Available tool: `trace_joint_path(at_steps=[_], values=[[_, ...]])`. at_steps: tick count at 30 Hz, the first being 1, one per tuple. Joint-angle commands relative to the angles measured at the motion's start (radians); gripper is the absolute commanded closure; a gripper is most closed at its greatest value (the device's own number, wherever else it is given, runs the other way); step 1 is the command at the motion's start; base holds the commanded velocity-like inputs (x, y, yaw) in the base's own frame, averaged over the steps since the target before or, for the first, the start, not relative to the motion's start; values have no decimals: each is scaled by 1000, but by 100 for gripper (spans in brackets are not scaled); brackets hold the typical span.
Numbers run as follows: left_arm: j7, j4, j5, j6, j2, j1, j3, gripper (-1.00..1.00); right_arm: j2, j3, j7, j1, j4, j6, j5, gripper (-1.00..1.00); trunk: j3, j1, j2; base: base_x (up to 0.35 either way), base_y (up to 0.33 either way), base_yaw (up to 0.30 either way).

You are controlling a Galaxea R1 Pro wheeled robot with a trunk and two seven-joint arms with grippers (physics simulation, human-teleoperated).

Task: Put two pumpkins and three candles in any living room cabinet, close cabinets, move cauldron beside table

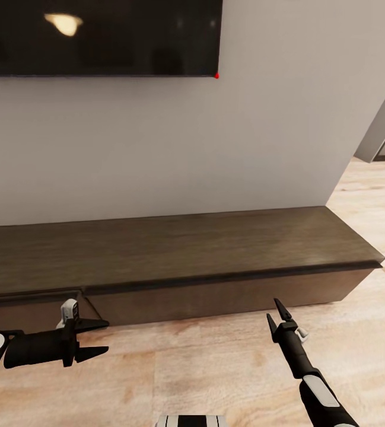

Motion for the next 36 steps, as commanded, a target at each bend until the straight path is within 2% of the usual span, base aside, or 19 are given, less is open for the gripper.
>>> trace_joint_path(at_steps=[1,8,20,29,36], values=[[-10,1,-6,0,1,-2,-4,-100,0,-1,2,0,1,9,-6,-100,0,0,0,0,0,6],[-10,1,-6,0,0,-2,-4,-100,0,-1,-1,0,1,8,-4,-100,3,0,0,0,0,31],[-10,-1,-6,0,-1,-2,-4,-100,1,-1,-1,0,1,8,-2,-100,16,0,0,-62,10,175],[-9,-16,-6,-3,-3,-2,-5,-100,1,0,-1,0,1,7,-1,-100,16,0,0,3,-7,15],[-8,-19,-7,-3,-15,-2,-4,-100,5,-1,-2,0,1,-4,-3,-100,16,0,0,79,29,0]])
